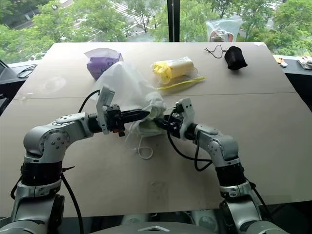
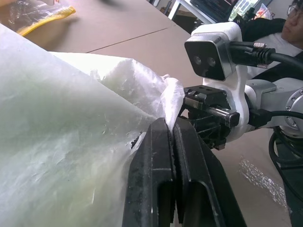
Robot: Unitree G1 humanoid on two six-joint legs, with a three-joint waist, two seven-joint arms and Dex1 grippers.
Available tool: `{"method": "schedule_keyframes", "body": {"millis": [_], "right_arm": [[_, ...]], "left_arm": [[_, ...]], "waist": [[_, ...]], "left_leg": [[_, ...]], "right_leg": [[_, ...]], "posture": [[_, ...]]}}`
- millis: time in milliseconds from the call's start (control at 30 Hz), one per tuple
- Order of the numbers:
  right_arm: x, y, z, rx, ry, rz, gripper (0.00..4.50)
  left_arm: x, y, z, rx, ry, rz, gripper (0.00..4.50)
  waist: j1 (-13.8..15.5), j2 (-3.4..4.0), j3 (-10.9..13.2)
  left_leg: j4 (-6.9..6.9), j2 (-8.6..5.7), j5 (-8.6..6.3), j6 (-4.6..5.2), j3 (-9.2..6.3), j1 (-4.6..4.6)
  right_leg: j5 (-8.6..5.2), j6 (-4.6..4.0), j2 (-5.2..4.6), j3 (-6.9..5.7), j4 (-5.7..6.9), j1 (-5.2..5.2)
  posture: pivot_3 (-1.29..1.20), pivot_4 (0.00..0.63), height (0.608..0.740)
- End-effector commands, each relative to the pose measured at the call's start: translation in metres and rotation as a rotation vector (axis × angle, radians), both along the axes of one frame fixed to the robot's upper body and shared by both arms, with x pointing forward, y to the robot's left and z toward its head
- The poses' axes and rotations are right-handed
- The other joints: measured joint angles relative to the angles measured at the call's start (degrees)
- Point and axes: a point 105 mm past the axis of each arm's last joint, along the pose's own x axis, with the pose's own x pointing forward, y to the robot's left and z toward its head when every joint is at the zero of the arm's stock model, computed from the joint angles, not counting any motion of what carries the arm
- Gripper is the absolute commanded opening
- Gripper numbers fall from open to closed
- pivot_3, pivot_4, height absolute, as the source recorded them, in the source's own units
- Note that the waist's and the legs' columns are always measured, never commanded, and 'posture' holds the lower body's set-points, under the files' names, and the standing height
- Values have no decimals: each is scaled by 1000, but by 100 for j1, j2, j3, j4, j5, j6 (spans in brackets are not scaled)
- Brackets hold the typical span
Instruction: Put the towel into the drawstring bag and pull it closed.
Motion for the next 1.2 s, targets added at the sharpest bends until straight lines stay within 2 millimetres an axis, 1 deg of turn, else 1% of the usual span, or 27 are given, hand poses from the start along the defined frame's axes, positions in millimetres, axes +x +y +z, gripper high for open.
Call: {"method": "schedule_keyframes", "body": {"millis": [33,67,100,167,267,367,467,567,633,700,767,833,933,1033,1133,1200], "right_arm": [[1,26,6,37,-31,54,991],[4,32,5,59,-23,59,462],[6,36,5,88,-12,63,45],[9,44,8,161,11,71,45],[15,57,28,404,93,81,45],[19,66,40,539,144,90,45],[30,64,60,706,196,68,45],[31,60,78,803,218,103,45],[22,60,84,787,210,173,45],[8,61,84,733,199,243,45],[-1,61,83,687,191,290,45],[-8,62,82,646,182,313,45],[-11,69,84,605,179,322,45],[-18,74,94,620,162,367,45],[-15,70,101,660,158,361,45],[-7,64,98,659,160,311,45]], "left_arm": [[-2,-1,11,-17,-33,-20,0],[-3,-1,10,-11,-29,-24,0],[-4,-2,9,-6,-25,-29,0],[-7,-2,6,1,-15,-37,0],[-15,-2,0,17,15,-53,0],[-23,0,-2,29,28,-65,0],[-30,1,4,20,37,-76,0],[-34,2,11,-1,50,-71,0],[-34,2,14,-15,53,-67,0],[-32,-1,19,-29,42,-70,0],[-29,-4,26,-55,36,-72,0],[-31,-11,29,-77,42,-97,0],[-38,-25,26,-87,62,-146,0],[-44,-39,19,-102,95,-175,0],[-49,-43,10,-115,134,-178,0],[-53,-43,4,-113,148,-175,0]], "waist": [[-4,0,0],[-5,0,0],[-2,-1,0],[5,-1,0],[8,-2,1],[28,-4,0],[33,-6,1],[18,-5,2],[2,-4,2],[-10,-3,3],[-1,-3,3],[13,-3,3],[12,-3,3],[16,-4,3],[7,-4,3],[3,-4,3]], "left_leg": [[-1,0,0,0,0,0],[-1,0,0,0,1,0],[-1,0,0,0,1,-1],[-1,1,0,0,1,-1],[-1,1,0,0,1,-4],[-5,-3,0,0,1,-5],[-2,-5,0,1,-1,-6],[-2,-5,0,1,-1,-4],[-3,-2,0,1,-2,-3],[-10,0,0,1,-2,0],[-15,2,0,0,-3,0],[-16,1,0,0,-3,-3],[-14,-5,0,1,0,-3],[-10,-7,0,1,1,-4],[-10,-6,0,1,-1,-3],[-10,-4,0,0,-1,-3]], "right_leg": [[0,0,0,0,-2,0],[0,0,0,1,-3,0],[0,0,0,1,-3,0],[0,0,-1,0,-4,0],[1,0,-3,0,-8,1],[1,0,-10,-1,-12,2],[1,0,-16,-3,-11,3],[1,1,-15,-3,-8,3],[1,0,-10,-3,-7,3],[1,0,-7,-2,-7,2],[0,-1,-4,-2,-7,1],[0,-1,-5,-3,-9,0],[1,1,-13,0,-11,3],[1,2,-16,0,-10,3],[1,1,-13,0,-9,3],[1,1,-10,0,-9,2]], "posture": [[0,150,740],[0,150,740],[0,150,740],[0,150,740],[0,150,740],[0,150,740],[0,150,740],[0,150,740],[0,150,740],[0,150,740],[0,150,740],[0,150,740],[0,150,740],[0,150,740],[0,150,740],[0,150,740]]}}
